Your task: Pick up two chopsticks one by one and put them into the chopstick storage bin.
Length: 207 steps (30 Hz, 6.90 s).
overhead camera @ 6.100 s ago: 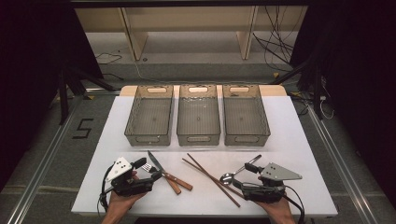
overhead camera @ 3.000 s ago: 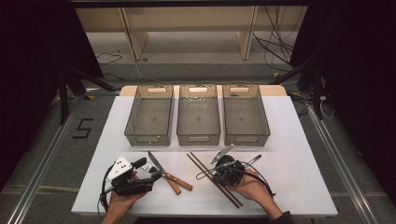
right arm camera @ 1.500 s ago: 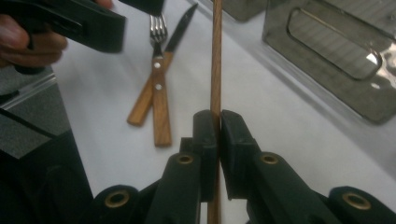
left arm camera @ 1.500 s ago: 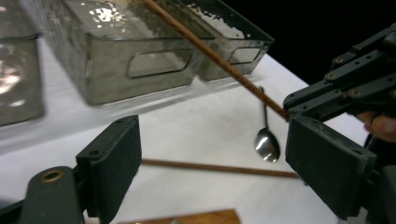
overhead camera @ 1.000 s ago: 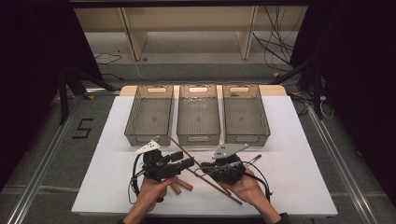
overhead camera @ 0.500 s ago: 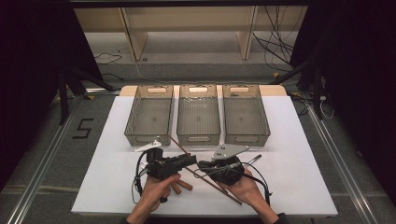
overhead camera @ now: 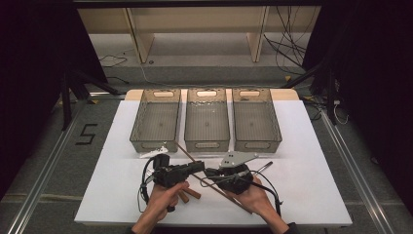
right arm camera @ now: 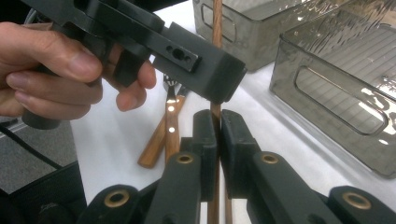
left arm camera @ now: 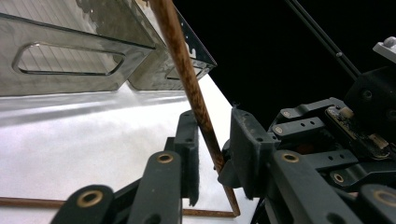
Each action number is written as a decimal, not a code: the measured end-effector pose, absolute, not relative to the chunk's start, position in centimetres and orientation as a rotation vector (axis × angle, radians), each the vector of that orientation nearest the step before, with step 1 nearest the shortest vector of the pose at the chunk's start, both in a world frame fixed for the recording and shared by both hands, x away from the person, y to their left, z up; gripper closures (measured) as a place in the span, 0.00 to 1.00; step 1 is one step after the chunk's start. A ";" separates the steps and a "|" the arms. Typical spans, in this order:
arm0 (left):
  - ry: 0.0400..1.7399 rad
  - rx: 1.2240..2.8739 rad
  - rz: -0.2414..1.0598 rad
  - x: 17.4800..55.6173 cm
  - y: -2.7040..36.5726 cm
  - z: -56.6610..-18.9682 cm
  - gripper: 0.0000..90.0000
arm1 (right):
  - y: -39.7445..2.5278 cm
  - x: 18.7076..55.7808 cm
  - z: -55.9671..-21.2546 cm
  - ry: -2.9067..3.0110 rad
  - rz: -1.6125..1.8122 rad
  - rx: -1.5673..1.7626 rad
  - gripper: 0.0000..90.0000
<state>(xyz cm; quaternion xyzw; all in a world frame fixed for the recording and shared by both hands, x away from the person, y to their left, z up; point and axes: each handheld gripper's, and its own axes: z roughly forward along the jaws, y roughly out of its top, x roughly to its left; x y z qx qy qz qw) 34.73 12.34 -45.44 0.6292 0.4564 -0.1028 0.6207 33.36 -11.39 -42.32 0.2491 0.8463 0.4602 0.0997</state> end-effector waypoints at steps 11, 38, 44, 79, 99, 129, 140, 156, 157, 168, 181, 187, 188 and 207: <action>1.027 1.433 -0.263 34.7 12.4 -45.4 0.93 | -11.3 33.2 -42.4 2.501 1.370 0.732 0.95; 1.107 1.439 -0.128 37.6 20.2 -41.0 0.94 | -16.1 33.1 -43.6 2.512 1.337 0.848 0.34; 1.117 1.504 -0.064 39.1 21.6 -38.7 0.94 | -16.3 32.9 -44.1 2.556 1.296 0.860 0.31; 1.309 1.656 0.189 49.1 24.5 -32.6 0.94 | -16.8 31.9 -44.7 2.573 1.312 0.835 0.28; 1.406 1.696 0.142 51.6 24.0 -35.5 0.94 | -16.9 31.8 -44.9 2.573 1.315 0.831 0.29; 1.450 1.769 0.036 52.7 21.9 -38.3 0.93 | -16.9 31.8 -44.9 2.575 1.320 0.832 0.29; 1.510 1.839 0.082 53.4 20.5 -39.1 0.48 | -16.8 31.8 -45.0 2.585 1.319 0.822 0.29; 1.523 1.854 0.130 52.7 20.2 -38.4 0.18 | -16.9 31.8 -44.8 2.586 1.322 0.823 0.29; 1.513 1.837 0.129 52.4 20.3 -38.4 0.18 | -16.9 31.8 -44.9 2.587 1.318 0.823 0.29; 1.362 1.747 0.153 47.4 21.1 -38.1 0.18 | -16.7 31.9 -44.7 2.625 1.216 0.868 0.33; 1.202 1.682 0.192 39.9 22.1 -40.5 0.18 | -15.2 32.4 -45.1 2.751 0.953 0.939 0.48; 1.143 1.717 0.225 38.3 21.2 -41.6 0.18 | -14.1 32.7 -45.5 2.818 0.861 0.935 0.56; 1.133 1.721 0.226 38.0 21.0 -41.7 0.18 | -14.0 32.7 -45.5 2.820 0.848 0.930 0.58; 1.045 1.728 0.254 33.9 18.9 -45.4 0.18 | -12.1 33.7 -46.3 2.896 0.640 0.879 0.79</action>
